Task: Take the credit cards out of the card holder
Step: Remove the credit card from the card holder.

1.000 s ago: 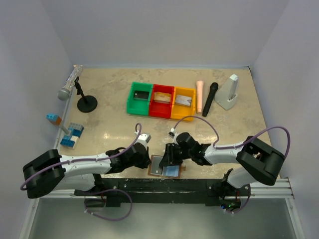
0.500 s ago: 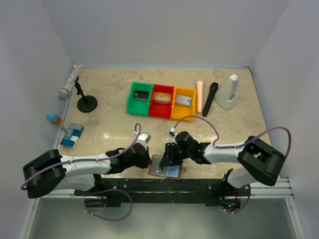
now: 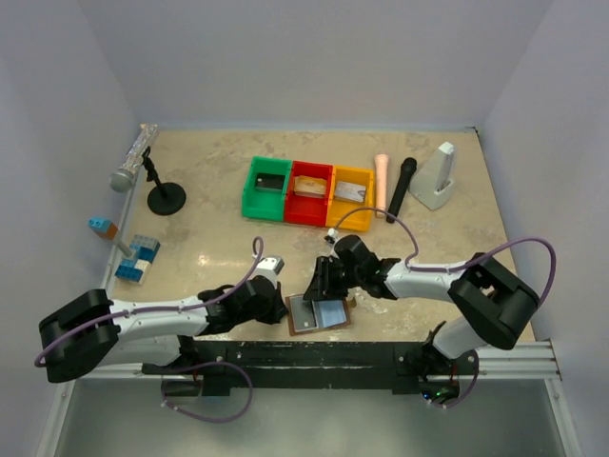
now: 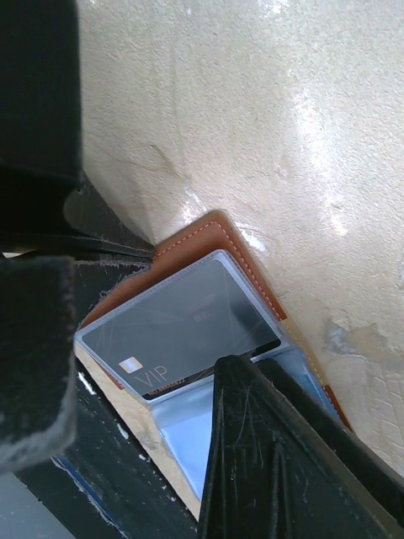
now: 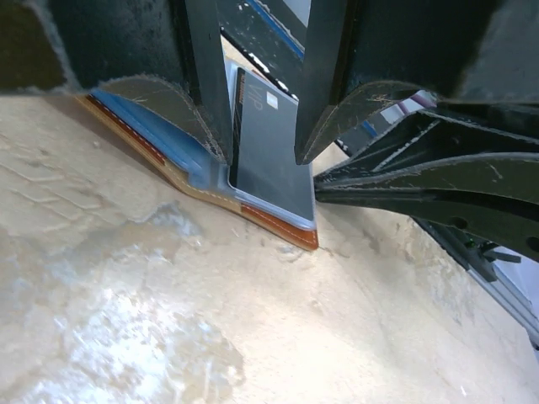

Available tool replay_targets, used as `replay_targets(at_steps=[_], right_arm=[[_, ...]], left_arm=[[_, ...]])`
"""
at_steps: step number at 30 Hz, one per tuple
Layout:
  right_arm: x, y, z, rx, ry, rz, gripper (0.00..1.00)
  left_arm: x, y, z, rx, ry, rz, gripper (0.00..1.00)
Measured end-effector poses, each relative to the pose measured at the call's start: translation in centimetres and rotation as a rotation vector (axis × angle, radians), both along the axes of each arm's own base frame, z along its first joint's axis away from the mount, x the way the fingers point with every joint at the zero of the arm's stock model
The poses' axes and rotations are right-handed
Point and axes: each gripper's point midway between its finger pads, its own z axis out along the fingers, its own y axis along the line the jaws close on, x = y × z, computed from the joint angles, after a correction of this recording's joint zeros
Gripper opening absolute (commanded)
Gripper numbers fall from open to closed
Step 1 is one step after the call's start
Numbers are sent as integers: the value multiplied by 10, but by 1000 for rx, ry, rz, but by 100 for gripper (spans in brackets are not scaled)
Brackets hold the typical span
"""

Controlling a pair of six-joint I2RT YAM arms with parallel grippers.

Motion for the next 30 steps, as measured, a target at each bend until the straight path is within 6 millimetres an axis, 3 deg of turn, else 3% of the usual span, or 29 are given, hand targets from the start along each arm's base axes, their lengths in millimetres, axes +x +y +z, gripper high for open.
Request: replay_targets(at_steps=[9,17,23,30], right_arm=[[-1,-2,-3,-18,3,13,41],[-7,-9,11,-17,-36,27,41],[-8,-14,26,-10,-84,33,41],[-17,-10,29,1,-74,72,41]], left_arm=[[-1,17,3,43,-10,32,0],[5,31,29,4,-82,81,0],[7,21,44,-62,-113,52,0],[4,-6,43,-79,-100,-59,0]])
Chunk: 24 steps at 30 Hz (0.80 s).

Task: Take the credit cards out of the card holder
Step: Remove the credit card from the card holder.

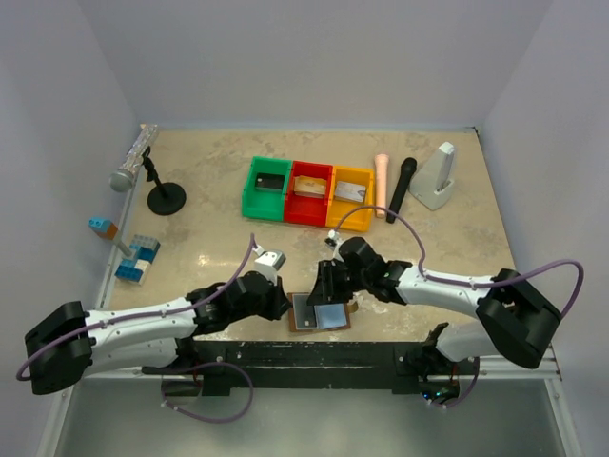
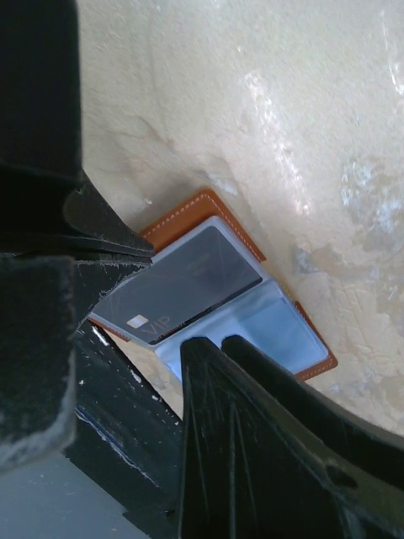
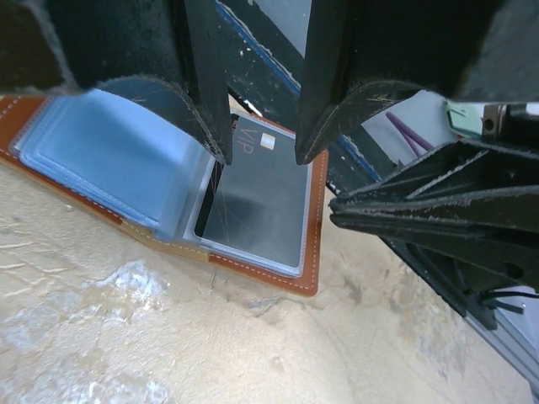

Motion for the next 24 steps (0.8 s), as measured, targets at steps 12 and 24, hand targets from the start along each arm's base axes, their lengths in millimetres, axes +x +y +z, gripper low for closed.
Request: replay_targets(at_steps=[12,24], right_arm=[[-10,4,-22,-30,73,40,41],[-11,7,-31,-35,94,46,41]], left_arm=[[-5,-17,-11,7,27,-82,0],[-7,-12,-32,80,74,-71,0]])
